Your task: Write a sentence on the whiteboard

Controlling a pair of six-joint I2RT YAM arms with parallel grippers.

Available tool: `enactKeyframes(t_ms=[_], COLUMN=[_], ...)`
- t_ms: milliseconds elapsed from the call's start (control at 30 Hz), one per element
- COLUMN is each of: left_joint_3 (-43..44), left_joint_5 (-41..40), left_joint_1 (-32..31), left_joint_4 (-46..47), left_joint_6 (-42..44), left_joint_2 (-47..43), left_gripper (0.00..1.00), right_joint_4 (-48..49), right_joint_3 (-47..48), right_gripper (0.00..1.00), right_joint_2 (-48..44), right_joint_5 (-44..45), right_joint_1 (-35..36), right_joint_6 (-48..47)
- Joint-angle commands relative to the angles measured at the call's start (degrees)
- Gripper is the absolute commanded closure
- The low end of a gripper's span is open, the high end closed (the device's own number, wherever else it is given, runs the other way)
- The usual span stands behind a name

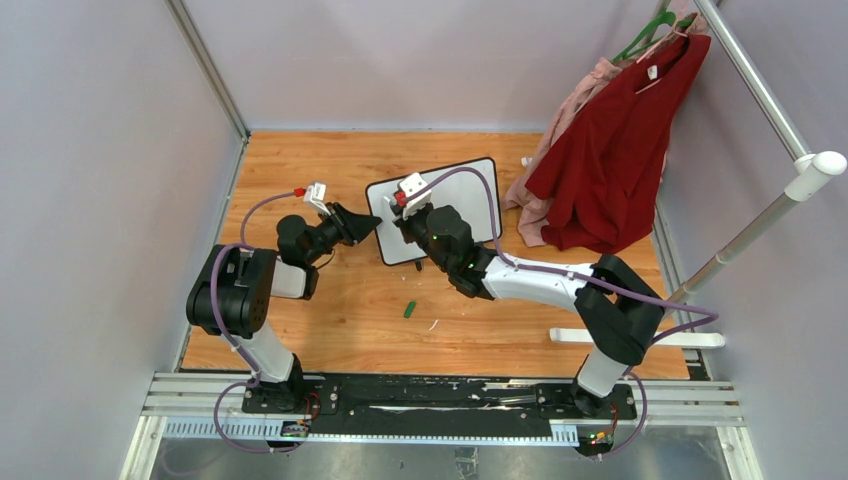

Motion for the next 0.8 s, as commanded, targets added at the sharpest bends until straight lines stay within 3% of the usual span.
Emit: enactKeyframes(t_ms=[0, 767], left_joint_3=[-0.3, -0.3], left_joint_5=[-0.4, -0.5], left_joint_1=[-0.3, -0.3], left_joint_4=[1.3, 1.1], left_joint_6=[1.1, 1.3], left_joint_2=[-1.5, -1.5], left_gripper=[0.72, 0.73], right_joint_4=[3.3, 3.6], right_joint_3=[0.7, -0.8], right_gripper=[1.00, 1.00], right_joint_2=[0.4, 0.1], right_joint_5=[1.7, 1.7], right_joint_1=[0.1, -0.3], right_joint_6=[0.5, 1.4])
